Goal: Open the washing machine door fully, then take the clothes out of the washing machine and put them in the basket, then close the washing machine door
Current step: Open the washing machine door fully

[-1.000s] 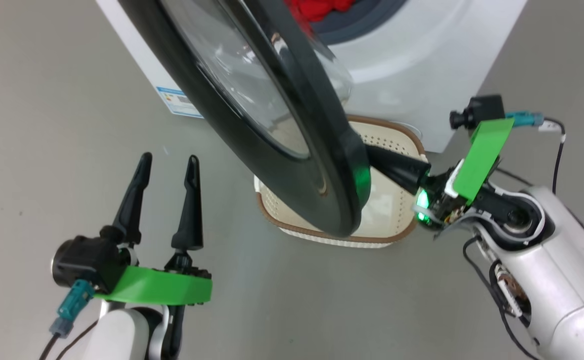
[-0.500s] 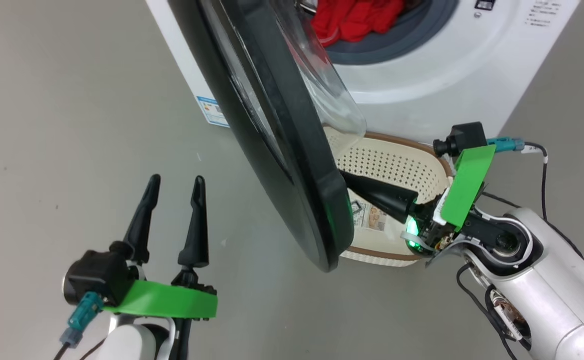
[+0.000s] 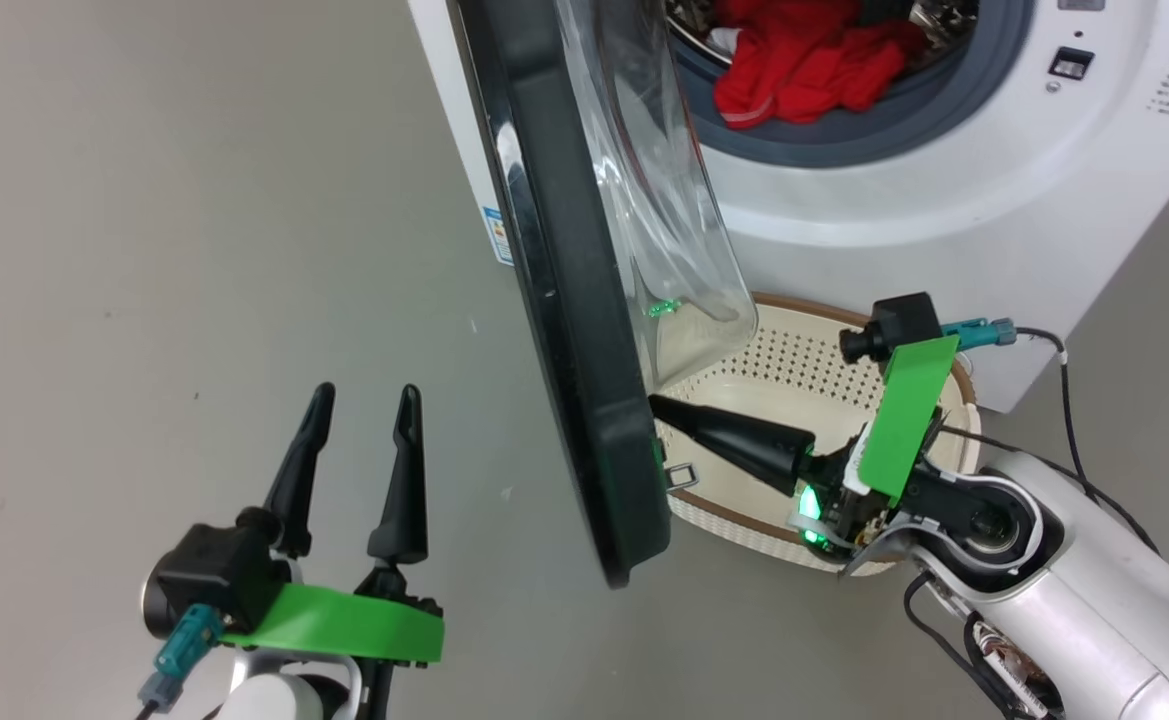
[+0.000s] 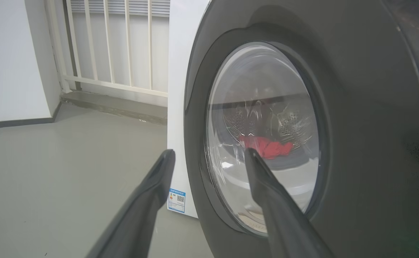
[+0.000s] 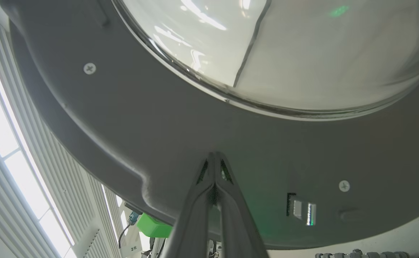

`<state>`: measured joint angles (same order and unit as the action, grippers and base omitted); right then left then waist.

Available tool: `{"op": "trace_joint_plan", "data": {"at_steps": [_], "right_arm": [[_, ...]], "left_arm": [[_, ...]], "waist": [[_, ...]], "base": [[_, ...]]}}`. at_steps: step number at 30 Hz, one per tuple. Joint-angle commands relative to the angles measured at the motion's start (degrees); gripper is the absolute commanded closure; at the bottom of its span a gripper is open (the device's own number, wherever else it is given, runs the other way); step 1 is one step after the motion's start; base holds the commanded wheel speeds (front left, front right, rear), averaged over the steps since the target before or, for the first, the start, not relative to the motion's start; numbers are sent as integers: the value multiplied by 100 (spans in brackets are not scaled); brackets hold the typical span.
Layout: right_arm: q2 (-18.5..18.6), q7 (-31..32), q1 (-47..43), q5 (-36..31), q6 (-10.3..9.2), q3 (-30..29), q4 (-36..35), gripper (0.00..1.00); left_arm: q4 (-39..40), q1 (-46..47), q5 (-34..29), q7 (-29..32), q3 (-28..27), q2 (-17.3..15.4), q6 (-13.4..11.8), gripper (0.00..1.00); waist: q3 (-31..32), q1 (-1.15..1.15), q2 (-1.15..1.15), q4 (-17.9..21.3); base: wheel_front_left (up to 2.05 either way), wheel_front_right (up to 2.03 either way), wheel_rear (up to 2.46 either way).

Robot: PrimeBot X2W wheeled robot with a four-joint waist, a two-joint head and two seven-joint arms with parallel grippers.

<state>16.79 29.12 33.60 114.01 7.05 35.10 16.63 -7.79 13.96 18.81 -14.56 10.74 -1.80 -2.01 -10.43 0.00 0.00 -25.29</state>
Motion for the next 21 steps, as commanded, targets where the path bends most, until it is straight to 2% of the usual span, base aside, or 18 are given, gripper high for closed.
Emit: {"op": "trace_joint_plan", "data": {"at_steps": [1,21], "right_arm": [[-62,-41,-86,84,44,132,-208,100],[279,-556,88,662,44,932,-387,100]], "left_arm": [[113,-4,42,-44,-161,-108,-45,0],[28,-71,130,-44,-59,-108,-45,0]], "waist": [[77,0,0,-117],[198,0,0,-551]], "base": [[0,0,0],[0,0,0]]}}
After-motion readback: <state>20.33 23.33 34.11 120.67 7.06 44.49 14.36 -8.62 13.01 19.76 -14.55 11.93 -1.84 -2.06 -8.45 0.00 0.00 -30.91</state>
